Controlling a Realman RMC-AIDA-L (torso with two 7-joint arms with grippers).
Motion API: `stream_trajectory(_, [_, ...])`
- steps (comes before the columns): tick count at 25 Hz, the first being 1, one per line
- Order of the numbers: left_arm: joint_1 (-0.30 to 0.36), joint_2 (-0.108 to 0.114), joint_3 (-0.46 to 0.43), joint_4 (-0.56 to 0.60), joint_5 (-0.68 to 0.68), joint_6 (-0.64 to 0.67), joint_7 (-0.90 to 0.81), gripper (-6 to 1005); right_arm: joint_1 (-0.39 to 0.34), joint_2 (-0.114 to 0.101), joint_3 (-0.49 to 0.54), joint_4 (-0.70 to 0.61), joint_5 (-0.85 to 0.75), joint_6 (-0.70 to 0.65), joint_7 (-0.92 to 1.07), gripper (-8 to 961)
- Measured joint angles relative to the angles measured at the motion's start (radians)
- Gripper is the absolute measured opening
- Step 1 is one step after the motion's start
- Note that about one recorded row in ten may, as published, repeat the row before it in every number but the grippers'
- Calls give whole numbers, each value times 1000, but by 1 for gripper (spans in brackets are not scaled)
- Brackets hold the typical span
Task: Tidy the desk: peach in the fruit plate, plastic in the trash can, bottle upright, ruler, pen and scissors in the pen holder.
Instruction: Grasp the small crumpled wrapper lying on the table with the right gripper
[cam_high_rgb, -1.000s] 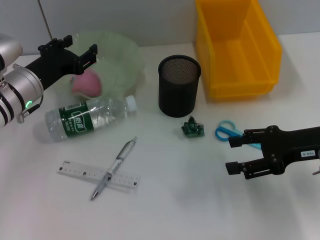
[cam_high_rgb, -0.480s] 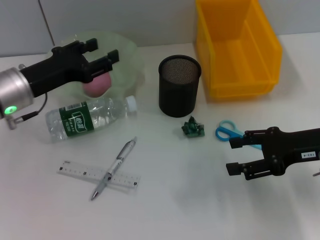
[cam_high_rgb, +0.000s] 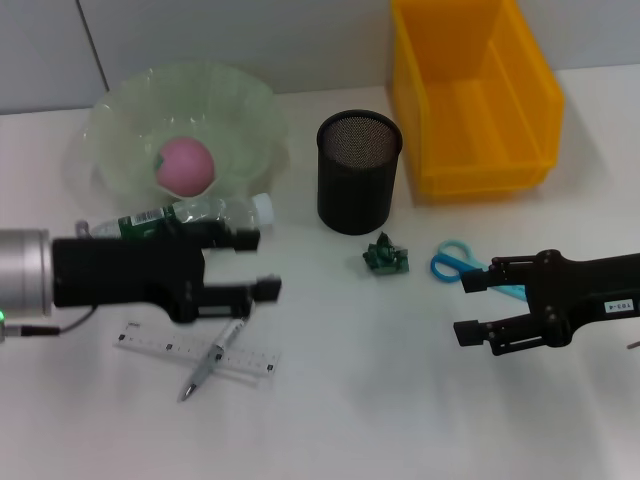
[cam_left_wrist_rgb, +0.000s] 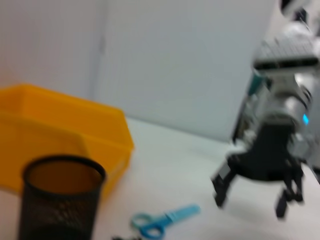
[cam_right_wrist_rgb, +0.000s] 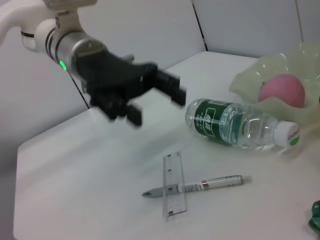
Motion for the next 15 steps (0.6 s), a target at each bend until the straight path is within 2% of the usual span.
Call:
stream_trajectory(1, [-4,-19,0,16,117,50,11,699,2,0,0,0,0,0,1,816])
stream_trajectory(2, [-4,-19,0,16,117,50,11,699,2,0,0,0,0,0,1,816])
stream_trajectory(3, [-5,-31,0,21,154,54,20,699,4,0,0,0,-1,0,1,816])
stream_trajectory(7, [-5,-37,0,23,172,56,28,699,7,0,0,0,-3,0,3,815])
stream_trajectory(8, [1,-49,0,26,193,58,53,699,8,-1,-2,0,-3,0,5,815])
stream_trajectory(12, [3,-50,-1,26,195,59,60,698,18,2,-6,-41,1,-18,44,815])
stream_trajectory(15, [3,-50,-1,22,195,59,68,698,41,20,-22,-148,6,-49,173,814])
